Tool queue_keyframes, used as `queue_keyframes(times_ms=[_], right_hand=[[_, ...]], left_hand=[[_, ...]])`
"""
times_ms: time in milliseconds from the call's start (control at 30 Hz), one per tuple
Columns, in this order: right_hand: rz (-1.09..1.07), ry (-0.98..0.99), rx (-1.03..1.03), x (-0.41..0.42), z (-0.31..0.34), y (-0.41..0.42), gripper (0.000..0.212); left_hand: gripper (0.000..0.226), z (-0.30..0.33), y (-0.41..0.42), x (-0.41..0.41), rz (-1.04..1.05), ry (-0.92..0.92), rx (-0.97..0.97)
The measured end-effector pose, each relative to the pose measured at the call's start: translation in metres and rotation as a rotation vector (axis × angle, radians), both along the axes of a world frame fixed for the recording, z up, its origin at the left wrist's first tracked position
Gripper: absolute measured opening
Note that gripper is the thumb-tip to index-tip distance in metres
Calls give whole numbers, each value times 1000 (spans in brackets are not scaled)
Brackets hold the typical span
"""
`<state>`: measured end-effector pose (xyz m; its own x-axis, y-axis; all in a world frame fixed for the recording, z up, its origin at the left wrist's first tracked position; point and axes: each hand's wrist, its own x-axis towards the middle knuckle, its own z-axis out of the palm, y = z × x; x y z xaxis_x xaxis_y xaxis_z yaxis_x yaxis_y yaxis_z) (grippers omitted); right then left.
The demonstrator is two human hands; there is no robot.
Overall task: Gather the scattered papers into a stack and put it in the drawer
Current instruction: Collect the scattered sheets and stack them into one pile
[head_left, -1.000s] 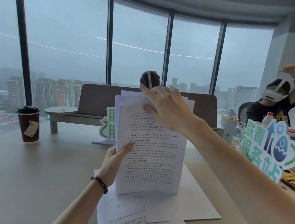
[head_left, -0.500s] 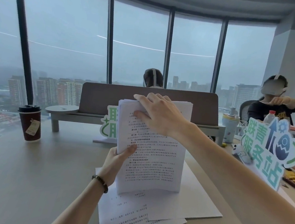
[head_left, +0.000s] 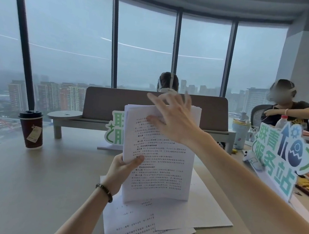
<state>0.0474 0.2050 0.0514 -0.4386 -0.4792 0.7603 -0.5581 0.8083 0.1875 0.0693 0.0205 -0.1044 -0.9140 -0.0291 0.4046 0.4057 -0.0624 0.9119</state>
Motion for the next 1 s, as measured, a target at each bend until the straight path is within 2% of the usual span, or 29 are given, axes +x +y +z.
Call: queue_keyframes(times_ms=[67,133,200,233,267,333,400,467,633,733,867,1000], right_hand=[[-64,98,-231,-6,-14,14,82],[-18,30,-616,-10,-35,28,98],[203,-345,-1064,-11,-57,39,113],[375,-586,-1234,-12,-70,43,113],[519,-802,-1307,-14,-85,46,104],[596,-1022,-1266,-13,-107,48,70],[558,-1034,-1262,-12,-120,46,51],[561,-989,-1293,-13,-124,43,40],[412,-780,-1250,-20,-119,36,31],[399,-705,-1226,-16,-123,33,25],[343,-802,-1132,-9,-158,35,27],[284,-808,-1026,-10,-157,38,22]], left_hand=[[31,-1,0,0,3,-16,26],[36,0,1,0,2,-31,34],[37,1,2,0,2,-49,37],[36,2,2,0,0,-57,43],[34,2,2,0,-4,-65,52],[34,3,2,0,-20,-80,71],[35,3,2,1,-34,-96,82],[29,2,3,0,-16,-93,59],[16,6,9,-5,140,-24,1],[13,6,10,-5,154,-32,34],[22,-4,6,-8,148,-124,-10],[22,-5,3,-10,252,-87,-243]])
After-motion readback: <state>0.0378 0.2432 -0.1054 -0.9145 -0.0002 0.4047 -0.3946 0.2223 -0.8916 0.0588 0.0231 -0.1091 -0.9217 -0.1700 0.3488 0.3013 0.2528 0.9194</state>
